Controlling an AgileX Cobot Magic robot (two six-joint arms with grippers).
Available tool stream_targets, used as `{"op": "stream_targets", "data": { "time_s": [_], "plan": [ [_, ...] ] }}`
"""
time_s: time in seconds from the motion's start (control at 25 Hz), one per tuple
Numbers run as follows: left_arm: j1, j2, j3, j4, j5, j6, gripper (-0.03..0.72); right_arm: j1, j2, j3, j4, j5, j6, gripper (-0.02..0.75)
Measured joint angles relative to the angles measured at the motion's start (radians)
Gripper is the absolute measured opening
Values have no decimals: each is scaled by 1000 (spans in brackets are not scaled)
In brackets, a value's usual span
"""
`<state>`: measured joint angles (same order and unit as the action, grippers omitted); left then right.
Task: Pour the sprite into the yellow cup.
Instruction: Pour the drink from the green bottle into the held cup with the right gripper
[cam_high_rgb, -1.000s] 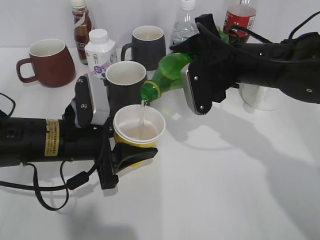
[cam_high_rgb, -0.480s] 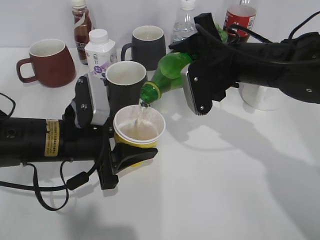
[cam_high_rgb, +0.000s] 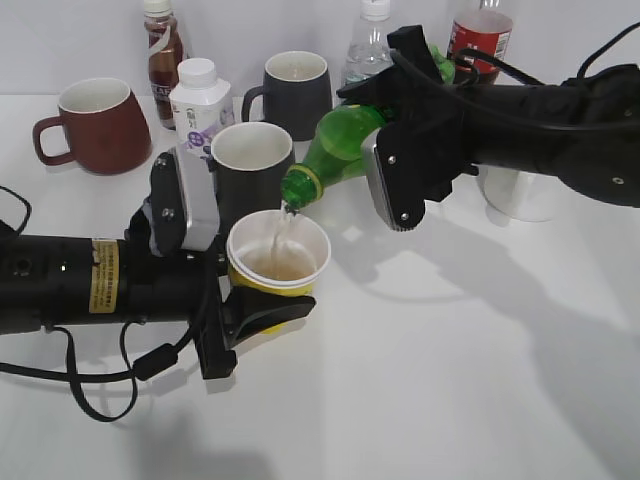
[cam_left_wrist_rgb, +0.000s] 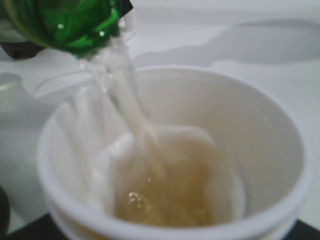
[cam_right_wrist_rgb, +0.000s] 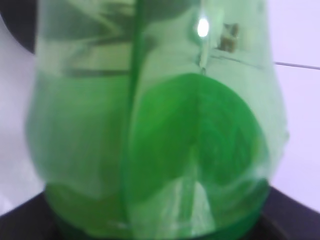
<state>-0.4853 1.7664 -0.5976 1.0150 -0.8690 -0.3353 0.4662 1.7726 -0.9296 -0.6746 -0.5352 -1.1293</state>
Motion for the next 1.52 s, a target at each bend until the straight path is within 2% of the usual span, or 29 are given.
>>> {"op": "stream_targets", "data": {
  "time_s": [1.52],
  "plan": [
    [0, 0, 0, 3, 1, 0, 412, 0, -4, 0, 7, -1, -34, 428]
  ]
}}
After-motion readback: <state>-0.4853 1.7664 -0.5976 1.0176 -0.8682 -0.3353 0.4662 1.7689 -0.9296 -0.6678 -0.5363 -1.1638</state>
